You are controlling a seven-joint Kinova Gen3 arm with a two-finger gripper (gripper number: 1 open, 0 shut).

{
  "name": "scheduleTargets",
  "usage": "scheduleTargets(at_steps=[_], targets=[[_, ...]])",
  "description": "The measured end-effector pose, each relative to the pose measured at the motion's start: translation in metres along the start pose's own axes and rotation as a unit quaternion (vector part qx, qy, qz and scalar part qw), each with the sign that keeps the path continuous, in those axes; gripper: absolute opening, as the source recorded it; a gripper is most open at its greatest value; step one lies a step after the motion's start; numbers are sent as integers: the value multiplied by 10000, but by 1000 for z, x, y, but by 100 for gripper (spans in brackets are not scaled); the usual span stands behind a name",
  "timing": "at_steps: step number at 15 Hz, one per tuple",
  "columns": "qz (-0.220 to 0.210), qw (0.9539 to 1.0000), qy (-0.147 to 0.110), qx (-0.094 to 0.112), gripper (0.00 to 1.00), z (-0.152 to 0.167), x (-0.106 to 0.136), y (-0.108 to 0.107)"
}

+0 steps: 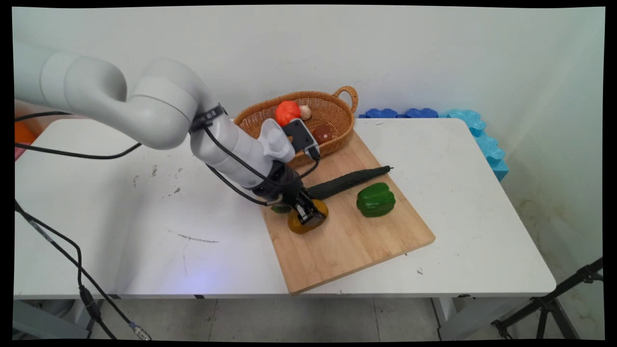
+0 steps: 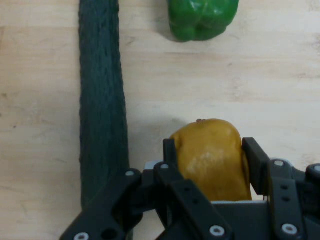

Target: Place the picked object on the cutting board

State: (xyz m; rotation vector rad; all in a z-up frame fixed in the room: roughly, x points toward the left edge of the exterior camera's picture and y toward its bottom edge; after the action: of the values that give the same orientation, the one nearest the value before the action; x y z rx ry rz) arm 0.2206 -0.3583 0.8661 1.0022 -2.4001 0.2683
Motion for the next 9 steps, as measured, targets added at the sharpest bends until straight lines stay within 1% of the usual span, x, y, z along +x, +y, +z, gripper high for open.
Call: scheduleTargets(at_steps=[6, 7, 9], targets=[[67, 10000, 4, -15, 0, 17, -5, 3], [81, 10000, 14, -21, 100, 18, -6, 2], [117, 9999, 31, -34, 100, 20, -6, 2]])
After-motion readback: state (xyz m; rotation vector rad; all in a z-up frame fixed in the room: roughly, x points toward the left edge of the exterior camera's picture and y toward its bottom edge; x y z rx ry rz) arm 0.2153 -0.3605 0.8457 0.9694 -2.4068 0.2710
